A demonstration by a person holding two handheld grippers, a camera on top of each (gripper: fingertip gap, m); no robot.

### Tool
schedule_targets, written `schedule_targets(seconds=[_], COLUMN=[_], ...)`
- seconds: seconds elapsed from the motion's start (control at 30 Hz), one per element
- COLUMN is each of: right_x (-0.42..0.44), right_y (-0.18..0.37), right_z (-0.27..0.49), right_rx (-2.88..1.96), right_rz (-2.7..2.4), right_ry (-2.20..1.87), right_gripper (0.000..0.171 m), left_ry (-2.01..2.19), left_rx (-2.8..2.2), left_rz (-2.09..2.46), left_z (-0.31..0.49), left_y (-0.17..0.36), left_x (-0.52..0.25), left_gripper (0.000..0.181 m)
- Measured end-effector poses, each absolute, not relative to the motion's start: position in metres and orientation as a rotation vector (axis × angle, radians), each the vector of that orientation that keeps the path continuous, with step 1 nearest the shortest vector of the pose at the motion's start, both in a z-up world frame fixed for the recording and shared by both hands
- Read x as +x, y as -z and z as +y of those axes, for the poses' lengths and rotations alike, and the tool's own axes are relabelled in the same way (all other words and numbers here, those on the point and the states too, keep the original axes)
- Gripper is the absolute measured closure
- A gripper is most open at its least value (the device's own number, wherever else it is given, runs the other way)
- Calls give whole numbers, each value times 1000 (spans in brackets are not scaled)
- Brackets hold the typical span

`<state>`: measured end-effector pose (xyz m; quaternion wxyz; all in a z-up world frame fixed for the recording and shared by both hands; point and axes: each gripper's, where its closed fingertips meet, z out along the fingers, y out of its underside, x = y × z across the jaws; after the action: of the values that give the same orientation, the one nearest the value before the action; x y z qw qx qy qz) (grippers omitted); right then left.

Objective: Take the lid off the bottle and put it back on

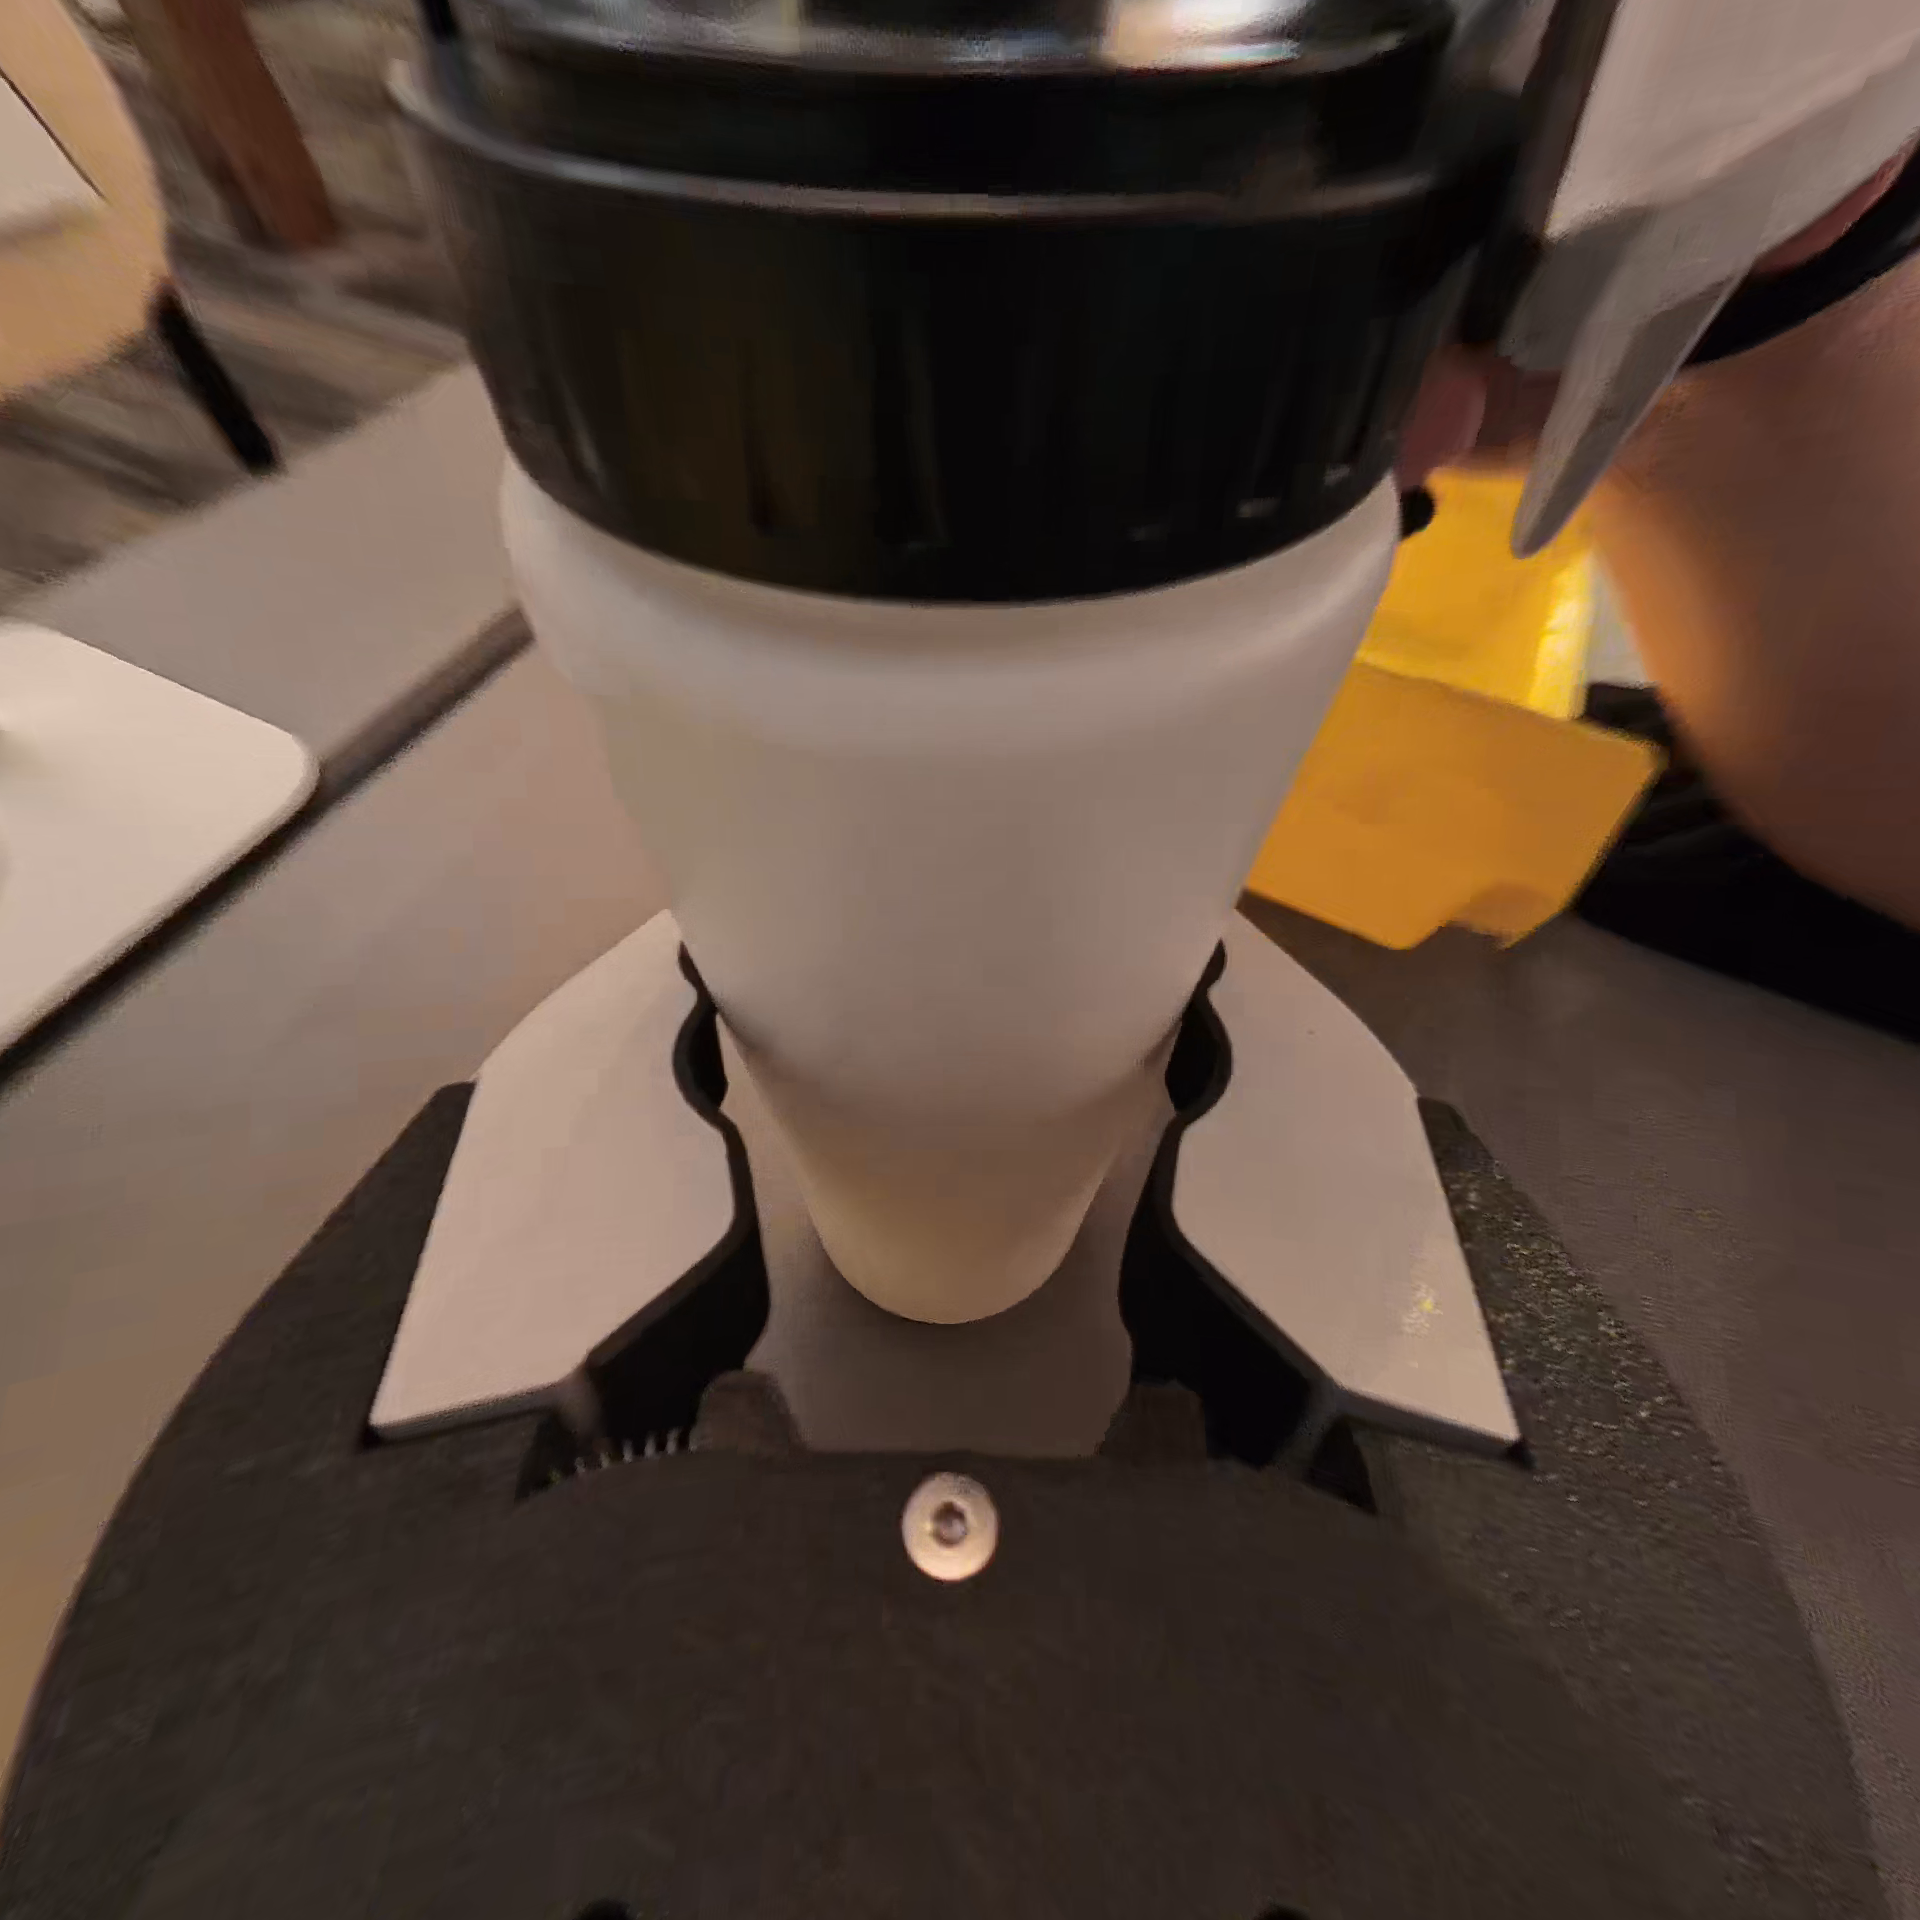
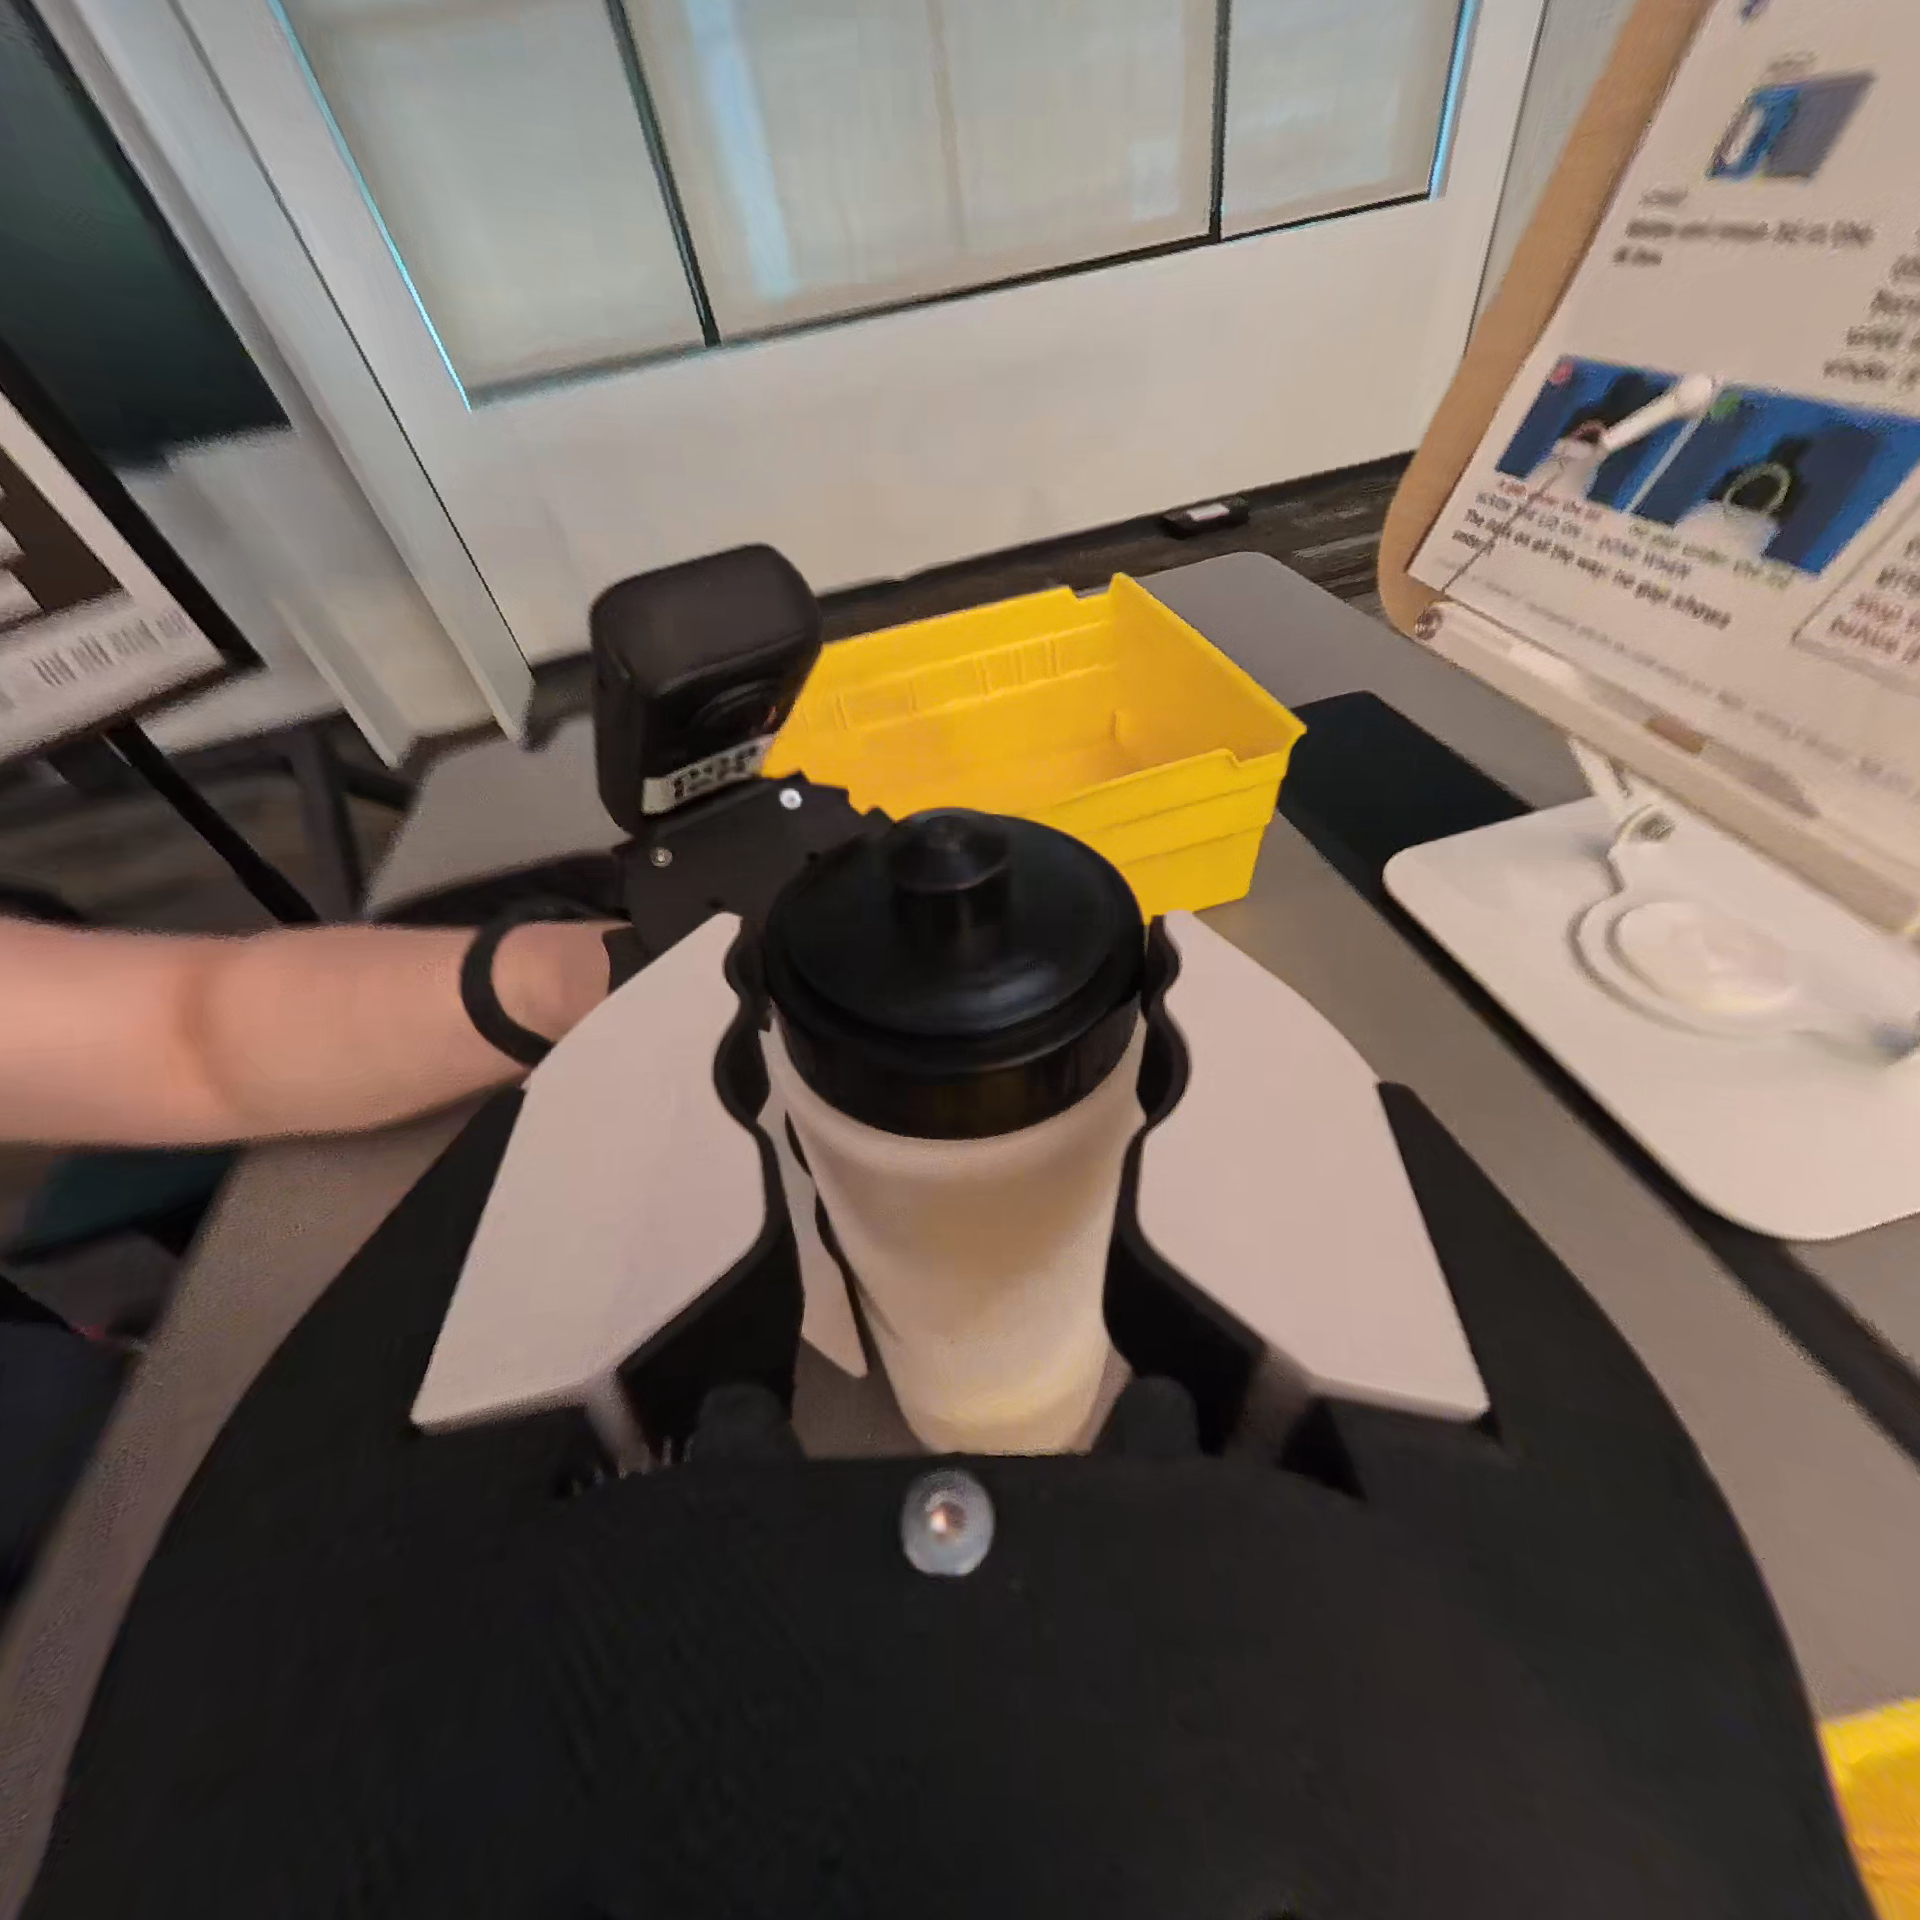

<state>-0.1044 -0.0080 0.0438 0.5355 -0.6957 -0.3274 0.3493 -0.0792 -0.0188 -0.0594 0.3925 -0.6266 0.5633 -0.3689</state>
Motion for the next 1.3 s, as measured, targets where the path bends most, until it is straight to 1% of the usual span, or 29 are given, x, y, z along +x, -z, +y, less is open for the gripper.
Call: schedule_targets(seconds=[0.03, 0.13, 0.27, 0.4, 0.57, 0.67, 0.77, 0.97, 1.03, 1.2, 1.3], right_x=[-106, -113, -120, -114, -111, -112, -116, -110, -111, -112, -110], right_y=[-42, -44, -44, -43, -42, -42, -43, -51, -51, -48, -48], right_z=[-10, -14, -21, -17, -1, 9, 9, -6, -12, -15, -9], right_rx=[-1643, -1586, -1561, -1600, -1660, -1701, -1683, -1576, -1559, -1567, -1597], right_rz=[-833, -913, -956, -921, -748, -570, -582, -737, -783, -839, -775], right_ry=[-772, -657, -684, -671, -644, -561, -490, -730, -806, -764, -716], right_gripper=[100, 100, 100, 100, 100, 100, 100, 101, 104, 104, 106], left_ry=[883, 895, 906, 879, 761, 714, 733, 878, 901, 902, 859], left_rx=[-1537, -1456, -1458, -1519, -1683, -1739, -1709, -1594, -1568, -1561, -1624], left_rz=[1423, 1393, 1392, 1342, 1215, 1175, 1217, 1403, 1439, 1456, 1394], left_z=[-14, -12, -16, -13, 2, 10, 10, -12, -18, -20, -14], left_y=[59, 57, 67, 70, 74, 75, 75, 74, 74, 75, 75], left_x=[-79, -78, -71, -68, -74, -80, -81, -74, -73, -73, -72], left_gripper=[96, 96, 83, 85, 86, 86, 86, 85, 85, 86, 86])
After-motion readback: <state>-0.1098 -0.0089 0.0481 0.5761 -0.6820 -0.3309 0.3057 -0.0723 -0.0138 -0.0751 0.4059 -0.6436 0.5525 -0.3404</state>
